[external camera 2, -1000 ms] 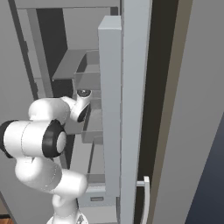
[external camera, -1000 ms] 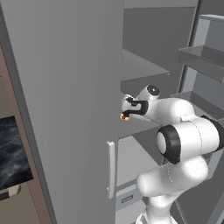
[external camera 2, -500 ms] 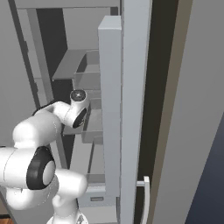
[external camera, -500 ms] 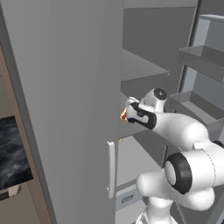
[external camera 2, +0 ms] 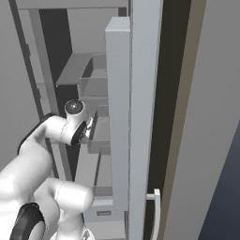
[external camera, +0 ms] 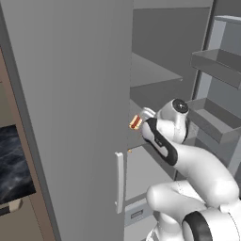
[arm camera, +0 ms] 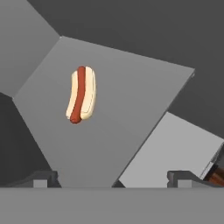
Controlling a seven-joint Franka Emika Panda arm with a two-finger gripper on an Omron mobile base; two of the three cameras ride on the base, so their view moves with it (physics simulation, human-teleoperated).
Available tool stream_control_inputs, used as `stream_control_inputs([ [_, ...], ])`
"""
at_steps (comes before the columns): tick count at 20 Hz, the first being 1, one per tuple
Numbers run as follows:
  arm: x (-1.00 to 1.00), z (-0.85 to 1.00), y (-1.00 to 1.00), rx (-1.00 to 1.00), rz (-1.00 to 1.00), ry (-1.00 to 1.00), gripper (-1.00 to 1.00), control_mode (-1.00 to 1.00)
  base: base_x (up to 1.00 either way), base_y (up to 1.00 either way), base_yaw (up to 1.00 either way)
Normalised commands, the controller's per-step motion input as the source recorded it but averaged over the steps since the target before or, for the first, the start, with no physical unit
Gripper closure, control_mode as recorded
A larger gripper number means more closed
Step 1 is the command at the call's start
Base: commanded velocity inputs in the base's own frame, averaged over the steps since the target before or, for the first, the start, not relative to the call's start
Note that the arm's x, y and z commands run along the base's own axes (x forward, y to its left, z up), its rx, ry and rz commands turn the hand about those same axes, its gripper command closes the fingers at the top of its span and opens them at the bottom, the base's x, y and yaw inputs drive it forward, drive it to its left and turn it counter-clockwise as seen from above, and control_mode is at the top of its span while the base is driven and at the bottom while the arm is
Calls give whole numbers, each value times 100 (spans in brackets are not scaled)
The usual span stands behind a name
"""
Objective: Store the hot dog in the freezer for long-term storage. Close the freezer door after placing the cooked food.
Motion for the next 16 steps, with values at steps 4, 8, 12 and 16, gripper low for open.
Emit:
stream_control_inputs([
  [4,-57,28,0,0,-6,1,-100,-100,0,0,0],
  [8,-56,30,0,-2,-4,2,-100,-100,0,0,0],
  [12,-61,31,0,-2,-2,3,-100,-100,0,0,0],
  [16,-63,39,0,-2,0,8,-100,-100,0,0,0],
])
